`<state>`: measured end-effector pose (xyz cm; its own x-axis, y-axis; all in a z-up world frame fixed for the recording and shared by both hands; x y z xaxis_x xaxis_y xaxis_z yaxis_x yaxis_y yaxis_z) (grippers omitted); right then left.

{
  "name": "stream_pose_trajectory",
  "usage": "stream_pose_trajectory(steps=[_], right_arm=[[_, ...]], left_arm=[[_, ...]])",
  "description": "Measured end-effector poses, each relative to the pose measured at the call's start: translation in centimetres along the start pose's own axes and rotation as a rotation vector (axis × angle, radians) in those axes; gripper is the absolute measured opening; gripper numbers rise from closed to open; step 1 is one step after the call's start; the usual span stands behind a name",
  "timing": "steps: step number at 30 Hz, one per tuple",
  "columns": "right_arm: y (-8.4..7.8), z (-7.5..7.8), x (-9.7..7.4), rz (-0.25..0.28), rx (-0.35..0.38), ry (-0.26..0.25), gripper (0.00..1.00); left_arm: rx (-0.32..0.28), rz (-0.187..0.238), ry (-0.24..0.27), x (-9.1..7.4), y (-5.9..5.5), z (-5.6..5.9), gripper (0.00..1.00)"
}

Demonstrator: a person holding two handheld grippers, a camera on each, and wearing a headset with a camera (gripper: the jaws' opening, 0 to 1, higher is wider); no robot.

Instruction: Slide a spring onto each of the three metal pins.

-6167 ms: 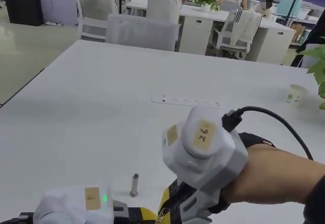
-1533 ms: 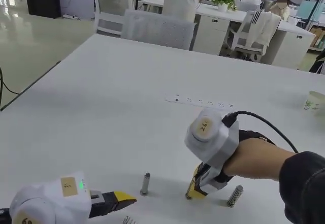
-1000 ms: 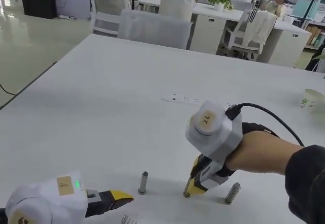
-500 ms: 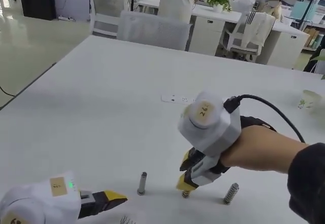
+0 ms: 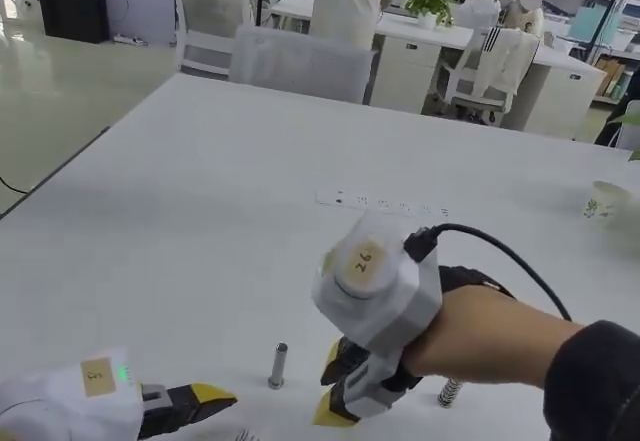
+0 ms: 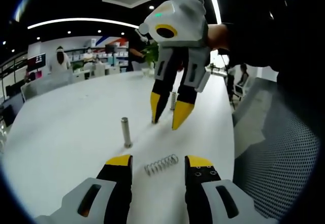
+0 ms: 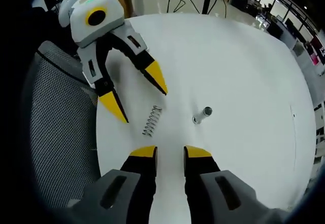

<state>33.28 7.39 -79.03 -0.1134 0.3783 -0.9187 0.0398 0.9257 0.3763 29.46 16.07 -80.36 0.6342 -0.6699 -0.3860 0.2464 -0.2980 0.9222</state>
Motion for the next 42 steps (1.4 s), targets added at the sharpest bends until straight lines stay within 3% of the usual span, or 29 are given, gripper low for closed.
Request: stream_pose_trajectory(steps=[9,22,26,30,31,35,42], right_arm=[[0.9,-1.9,2.3,0.016,0.018,0.062,0.17],[0.7,-2.4,4.7,0.014,0.077,0.05,0.13],[0.7,-2.3,4.7,0.009,0.07,0.036,0.12],[0.3,-2.1,5.0,-0.027,0.022,0.004,0.09],[0.5,-2.1,5.0,-0.017,0.011,0.007,0.09],[0.2,-1.9,4.8,-0.022,0.027,0.005,0.09],[-0.5,-2.5,3.4,-0.013,0.033,0.057,0.08]], left_arm=[[-0.002,-0.003,0.007,-0.3,-0.2,-0.1,0.35],[0.0,-0.004,0.002,-0.1,-0.2,0.0,0.34],[-0.002,-0.004,0.001,-0.1,-0.1,0.0,0.34],[-0.001,-0.004,0.001,0.0,-0.1,0.0,0.34],[0.0,-0.003,0.001,0.0,-0.1,0.0,0.34],[0.002,-0.005,-0.001,0.0,-0.1,0.1,0.34],[0.017,-0.012,-0.019,0.4,0.0,0.5,0.34]])
Point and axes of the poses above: the centre of the closed fingertips' face, and the gripper's own axes: x roughly forward along the fingers, z roughly to its right, y roughly out of its top, the point moved 4 cm from there along -x, roughly backward along the fingers, and after that the axes turned 8 degrees about y, right-handed, at the moved point
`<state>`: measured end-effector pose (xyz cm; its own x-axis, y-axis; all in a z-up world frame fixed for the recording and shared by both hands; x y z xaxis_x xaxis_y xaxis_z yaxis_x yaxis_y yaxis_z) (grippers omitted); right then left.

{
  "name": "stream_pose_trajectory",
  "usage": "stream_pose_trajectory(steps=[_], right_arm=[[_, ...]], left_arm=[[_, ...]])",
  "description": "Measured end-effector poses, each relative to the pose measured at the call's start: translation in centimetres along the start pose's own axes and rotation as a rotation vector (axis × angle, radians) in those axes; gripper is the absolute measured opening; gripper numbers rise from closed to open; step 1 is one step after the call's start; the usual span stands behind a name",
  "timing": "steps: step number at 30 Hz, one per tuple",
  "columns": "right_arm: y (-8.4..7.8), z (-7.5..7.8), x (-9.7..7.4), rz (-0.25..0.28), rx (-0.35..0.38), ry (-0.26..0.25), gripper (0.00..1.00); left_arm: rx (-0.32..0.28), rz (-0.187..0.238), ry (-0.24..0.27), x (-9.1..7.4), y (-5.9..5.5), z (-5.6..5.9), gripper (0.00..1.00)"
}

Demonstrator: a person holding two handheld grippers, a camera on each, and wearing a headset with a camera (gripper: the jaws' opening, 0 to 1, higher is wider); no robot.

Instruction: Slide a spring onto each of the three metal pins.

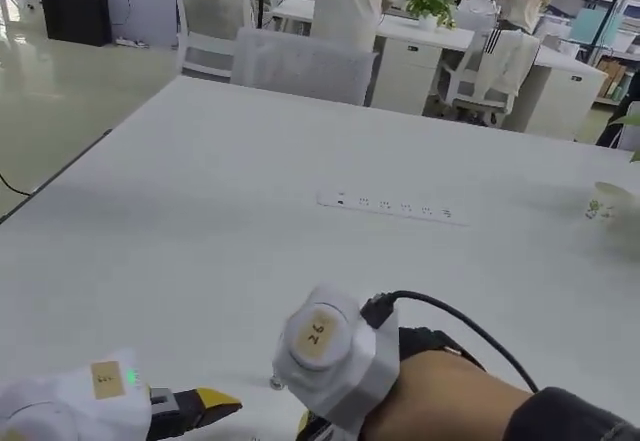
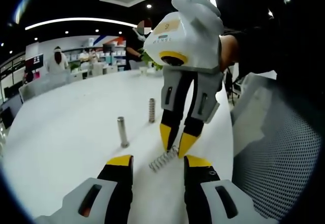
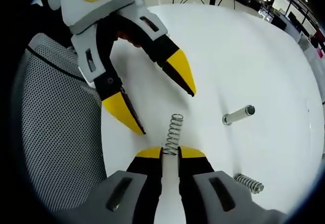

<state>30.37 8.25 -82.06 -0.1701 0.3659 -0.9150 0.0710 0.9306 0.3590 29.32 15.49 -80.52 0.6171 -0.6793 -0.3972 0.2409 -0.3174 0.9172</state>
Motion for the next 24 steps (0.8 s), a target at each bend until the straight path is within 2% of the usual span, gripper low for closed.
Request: stream_pose_trajectory(steps=[2,6,12,18,24], right_arm=[[-0.2,-0.3,-0.6,-0.002,-0.013,0.02,0.08],[-0.7,-0.4,-1.8,-0.006,-0.024,0.026,0.08],[-1.0,-1.3,-3.4,0.028,-0.001,0.07,0.08],[-1.6,-1.8,-4.1,0.028,0.015,0.091,0.08],[-1.9,-2.0,-4.6,0.04,0.05,0.104,0.08]], left_arm=[[0.007,-0.002,-0.011,0.2,0.1,0.2,0.33],[0.026,-0.009,-0.044,0.6,0.2,1.0,0.31],[0.062,-0.004,-0.084,1.1,0.5,1.9,0.29],[0.105,0.013,-0.125,1.6,1.2,2.8,0.26],[0.176,0.034,-0.161,2.1,1.7,3.6,0.16]])
Point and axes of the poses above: the centre of the closed fingertips' face, and the gripper's own axes: x roughly forward along the fingers, z roughly to its right, y roughly out of its top, the point moved 4 cm from there along -x, roughly backward along the fingers, and after that the axes turned 8 degrees about y, right-handed, at the moved point
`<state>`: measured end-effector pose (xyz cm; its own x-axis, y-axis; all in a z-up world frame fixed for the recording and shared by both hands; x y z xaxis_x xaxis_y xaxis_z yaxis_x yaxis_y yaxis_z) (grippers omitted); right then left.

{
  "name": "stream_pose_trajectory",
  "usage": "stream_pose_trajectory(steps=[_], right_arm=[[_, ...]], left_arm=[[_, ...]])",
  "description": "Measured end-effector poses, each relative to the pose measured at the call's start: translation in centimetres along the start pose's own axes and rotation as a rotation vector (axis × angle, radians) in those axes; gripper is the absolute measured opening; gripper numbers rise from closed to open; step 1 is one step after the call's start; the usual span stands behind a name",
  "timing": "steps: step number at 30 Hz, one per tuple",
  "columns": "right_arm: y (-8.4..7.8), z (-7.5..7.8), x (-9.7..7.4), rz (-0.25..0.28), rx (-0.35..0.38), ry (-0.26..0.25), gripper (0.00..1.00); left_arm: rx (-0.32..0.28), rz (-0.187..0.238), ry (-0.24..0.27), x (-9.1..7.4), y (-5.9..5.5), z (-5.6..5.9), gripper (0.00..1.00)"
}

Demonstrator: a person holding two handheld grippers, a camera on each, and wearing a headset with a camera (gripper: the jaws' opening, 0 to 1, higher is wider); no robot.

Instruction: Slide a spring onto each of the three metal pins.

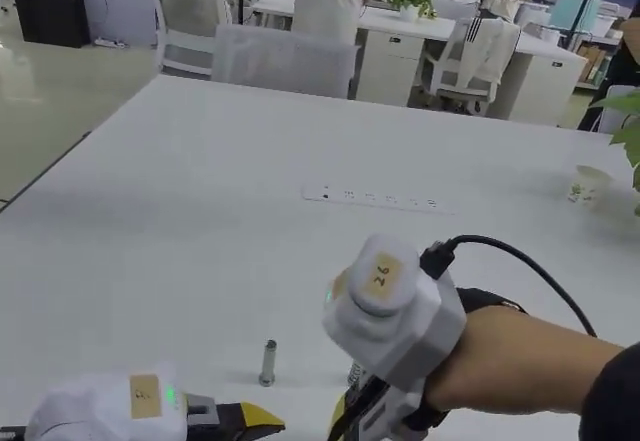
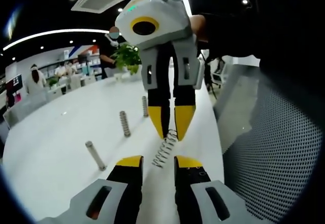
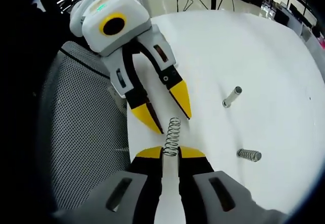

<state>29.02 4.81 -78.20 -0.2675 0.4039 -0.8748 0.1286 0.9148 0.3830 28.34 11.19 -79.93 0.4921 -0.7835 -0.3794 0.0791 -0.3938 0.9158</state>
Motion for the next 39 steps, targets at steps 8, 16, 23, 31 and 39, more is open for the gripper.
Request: stream_pose_trajectory(steps=[8,16,23,31,39], right_arm=[[0.0,-0.4,0.0,0.023,0.043,0.028,0.08],[0.4,-0.5,-0.3,0.057,0.065,0.035,0.08],[1.1,-0.2,-0.9,0.097,0.057,-0.004,0.08],[2.1,0.2,-1.6,0.157,0.047,-0.032,0.07],[2.2,0.0,-1.5,0.154,-0.017,-0.039,0.09]], left_arm=[[0.051,-0.002,-0.028,0.4,-0.1,0.6,0.09],[0.04,-0.004,-0.022,0.4,-0.2,0.5,0.05],[-0.047,-0.016,-0.01,0.4,-0.3,0.2,0.04],[-0.092,-0.008,-0.004,0.3,-0.1,0.1,0.02],[-0.11,-0.005,0.002,0.2,-0.1,0.0,0.02]])
Point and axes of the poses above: the centre of the closed fingertips' face, and the gripper's own axes: x roughly forward along the fingers, z roughly to its right, y roughly out of its top, the point moved 4 cm from there along -x, roughly backward along the fingers, and after that the axes turned 8 degrees about y, right-handed, at the moved point
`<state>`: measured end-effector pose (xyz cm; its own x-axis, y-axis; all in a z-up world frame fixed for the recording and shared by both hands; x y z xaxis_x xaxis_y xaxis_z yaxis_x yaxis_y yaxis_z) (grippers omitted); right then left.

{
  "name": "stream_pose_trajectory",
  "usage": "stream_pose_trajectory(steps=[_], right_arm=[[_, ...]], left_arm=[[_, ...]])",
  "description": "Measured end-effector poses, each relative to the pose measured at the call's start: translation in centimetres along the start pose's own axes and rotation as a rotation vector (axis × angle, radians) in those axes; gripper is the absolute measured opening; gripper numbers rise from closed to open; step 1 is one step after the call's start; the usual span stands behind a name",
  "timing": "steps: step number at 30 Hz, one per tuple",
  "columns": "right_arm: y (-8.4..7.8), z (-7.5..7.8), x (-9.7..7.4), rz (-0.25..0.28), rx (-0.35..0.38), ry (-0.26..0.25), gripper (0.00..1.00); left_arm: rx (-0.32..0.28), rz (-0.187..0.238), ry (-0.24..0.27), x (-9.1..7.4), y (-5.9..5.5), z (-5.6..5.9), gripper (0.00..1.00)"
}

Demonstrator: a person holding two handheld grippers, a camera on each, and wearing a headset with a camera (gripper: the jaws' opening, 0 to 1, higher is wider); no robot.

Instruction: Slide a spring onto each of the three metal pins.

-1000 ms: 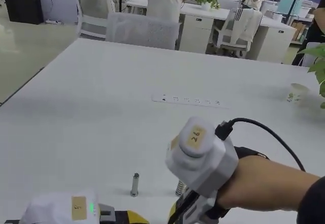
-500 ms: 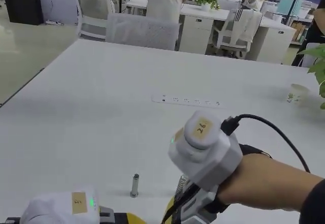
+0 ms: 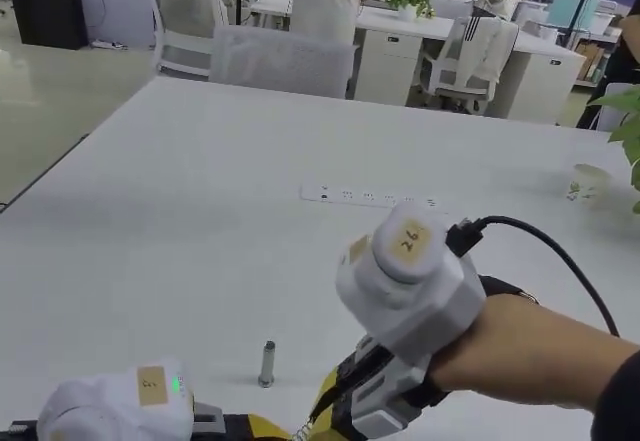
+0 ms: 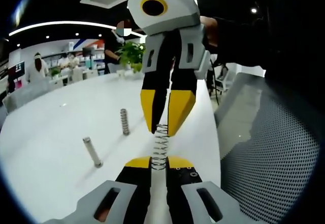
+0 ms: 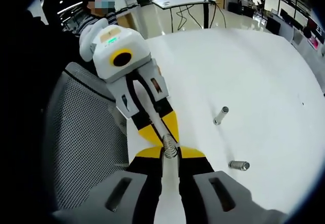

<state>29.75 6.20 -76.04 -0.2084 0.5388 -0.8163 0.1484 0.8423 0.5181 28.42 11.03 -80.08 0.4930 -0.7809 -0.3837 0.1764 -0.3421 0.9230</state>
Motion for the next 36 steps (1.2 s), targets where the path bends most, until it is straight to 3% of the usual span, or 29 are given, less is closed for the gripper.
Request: stream_pose_trajectory(steps=[4,16,36], right_arm=[[0.1,-0.2,0.3,0.006,-0.005,0.013,0.13],[0.1,-0.2,0.7,-0.008,-0.012,0.013,0.1],[0.2,0.2,0.3,0.04,0.043,0.008,0.1]], left_arm=[[-0.004,0.004,0.0,0.0,0.1,0.0,0.02],[-0.004,0.037,-0.012,0.0,1.3,0.3,0.02],[-0.022,0.067,0.0,-0.1,1.6,-0.1,0.02]])
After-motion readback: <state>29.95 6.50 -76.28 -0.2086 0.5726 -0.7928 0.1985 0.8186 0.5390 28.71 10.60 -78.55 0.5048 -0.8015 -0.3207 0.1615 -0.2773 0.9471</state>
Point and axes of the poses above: the centre of the closed fingertips' face, and the gripper's own axes: x roughly forward along the fingers, z roughly to its right, y roughly out of its top, the point moved 4 cm from there along -x, roughly backward along the fingers, and after that the axes turned 8 degrees about y, right-handed, at the moved point
